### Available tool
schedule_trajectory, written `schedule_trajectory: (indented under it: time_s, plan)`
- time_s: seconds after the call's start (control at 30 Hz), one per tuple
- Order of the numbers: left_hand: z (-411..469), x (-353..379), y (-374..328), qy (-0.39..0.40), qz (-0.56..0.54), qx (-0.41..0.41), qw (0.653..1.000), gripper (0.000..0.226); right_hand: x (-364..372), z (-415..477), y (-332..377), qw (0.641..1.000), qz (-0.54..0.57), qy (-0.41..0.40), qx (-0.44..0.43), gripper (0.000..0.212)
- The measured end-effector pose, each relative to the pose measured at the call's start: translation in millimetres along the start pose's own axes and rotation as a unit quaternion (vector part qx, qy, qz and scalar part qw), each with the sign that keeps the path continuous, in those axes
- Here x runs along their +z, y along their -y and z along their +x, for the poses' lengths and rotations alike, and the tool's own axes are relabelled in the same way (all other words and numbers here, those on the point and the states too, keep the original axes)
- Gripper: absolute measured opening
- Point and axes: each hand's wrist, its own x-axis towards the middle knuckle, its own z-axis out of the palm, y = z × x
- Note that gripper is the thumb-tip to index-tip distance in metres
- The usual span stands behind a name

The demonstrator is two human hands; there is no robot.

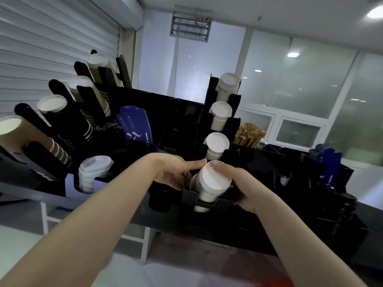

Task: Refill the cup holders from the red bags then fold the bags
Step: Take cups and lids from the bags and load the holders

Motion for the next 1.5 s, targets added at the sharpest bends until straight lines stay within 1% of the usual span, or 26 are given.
schedule_trajectory:
  time_s: [0.1,0.13,0.17,0.27,0.33,0.4,0.47,0.53,0.67,0.77,0.83,0.9,0.93,1.0,1.07,1.1,1.13,1.17,1.2,1.23,1.27,1.3,1.33,1.4,1.43,1.5]
  plan:
    - [-0.4,-1.5,3.4,0.004,0.017,0.0,1.0,0.087,-5.1,-1.6,4.2,0.999,-0.037,-0.025,0.023,0.107]
    - [-0.3,-1.8,5.1,0.005,0.025,0.003,1.0,0.083,-9.1,-1.1,6.1,0.998,-0.045,-0.036,0.03,0.113]
    - [0.3,-2.2,6.8,0.005,0.03,0.006,1.0,0.077,-13.3,0.6,7.5,0.997,-0.056,-0.051,0.034,0.111]
    - [1.5,-3.2,8.2,0.004,0.034,0.01,0.999,0.067,-19.4,8.2,6.2,0.993,-0.086,-0.082,0.028,0.074]
    - [1.7,-4.1,5.7,0.0,0.056,0.009,0.998,0.064,-19.6,14.2,0.3,0.992,-0.086,-0.086,0.02,0.063]
    - [2.5,-5.3,3.2,-0.012,0.1,0.009,0.995,0.054,-18.2,15.4,-3.9,0.99,-0.108,-0.094,0.016,0.055]
    - [2.9,-6.3,-0.1,-0.025,0.137,0.008,0.99,0.048,-19.1,17.2,-4.1,0.982,-0.152,-0.112,0.004,0.054]
    - [4.1,-7.0,-3.4,-0.021,0.144,0.004,0.989,0.047,-19.7,18.8,-2.2,0.972,-0.197,-0.125,-0.007,0.054]
    - [6.1,-8.4,-11.7,0.004,0.132,-0.004,0.991,0.068,-20.2,23.3,2.2,0.957,-0.258,-0.134,-0.009,0.056]
    - [12.4,-12.7,-15.4,0.012,0.13,-0.031,0.991,0.077,-21.2,24.6,5.0,0.955,-0.265,-0.134,0.004,0.053]
    - [14.8,-13.2,-15.5,0.001,0.112,-0.038,0.993,0.079,-21.4,21.6,6.8,0.965,-0.229,-0.125,0.011,0.051]
    - [17.5,-13.8,-13.9,-0.031,0.091,-0.029,0.995,0.074,-21.8,17.5,8.5,0.983,-0.15,-0.105,0.007,0.046]
    - [17.8,-13.5,-13.2,-0.043,0.09,-0.021,0.995,0.064,-20.8,13.9,10.4,0.988,-0.122,-0.091,0.006,0.047]
    - [15.3,-12.3,-12.6,-0.049,0.107,-0.016,0.993,0.039,-19.3,7.9,12.0,0.988,-0.134,-0.076,-0.001,0.051]
    - [12.1,-8.8,-11.2,-0.053,0.114,-0.011,0.992,0.036,-17.6,3.2,10.5,0.971,-0.21,-0.111,-0.032,0.051]
    - [10.6,-6.6,-9.4,-0.057,0.111,-0.008,0.992,0.039,-18.6,1.1,6.7,0.952,-0.264,-0.142,-0.064,0.047]
    - [8.4,-4.1,-7.6,-0.061,0.106,-0.004,0.992,0.04,-19.6,-2.8,3.4,0.924,-0.313,-0.191,-0.108,0.037]
    - [7.2,-2.3,-5.2,-0.064,0.102,-0.001,0.993,0.04,-20.7,-7.1,-0.7,0.903,-0.328,-0.233,-0.152,0.021]
    - [5.9,-0.4,-2.9,-0.068,0.096,0.001,0.993,0.041,-20.4,-14.2,-3.9,0.896,-0.31,-0.255,-0.19,0.009]
    - [4.0,1.0,-1.3,-0.072,0.089,0.004,0.993,0.041,-19.7,-21.5,-8.2,0.902,-0.268,-0.254,-0.224,0.022]
    - [2.0,2.2,-0.4,-0.078,0.083,0.006,0.993,0.04,-19.7,-29.4,-12.6,0.915,-0.219,-0.232,-0.248,0.038]
    - [0.7,3.5,-0.3,-0.085,0.08,0.009,0.993,0.041,-19.4,-38.0,-16.8,0.924,-0.191,-0.202,-0.263,0.051]
    - [-0.8,5.6,-1.1,-0.093,0.077,0.012,0.993,0.042,-17.0,-47.0,-19.1,0.924,-0.186,-0.17,-0.287,0.061]
    - [-4.7,12.1,-4.7,-0.117,0.075,0.018,0.99,0.046,-8.6,-60.2,-22.4,0.907,-0.211,-0.112,-0.346,0.073]
    - [-7.0,16.1,-6.7,-0.133,0.076,0.025,0.988,0.046,-3.6,-63.3,-23.4,0.895,-0.234,-0.102,-0.367,0.078]
    - [-12.6,23.3,-10.7,-0.169,0.076,0.047,0.982,0.042,7.9,-66.3,-21.6,0.867,-0.264,-0.133,-0.4,0.079]
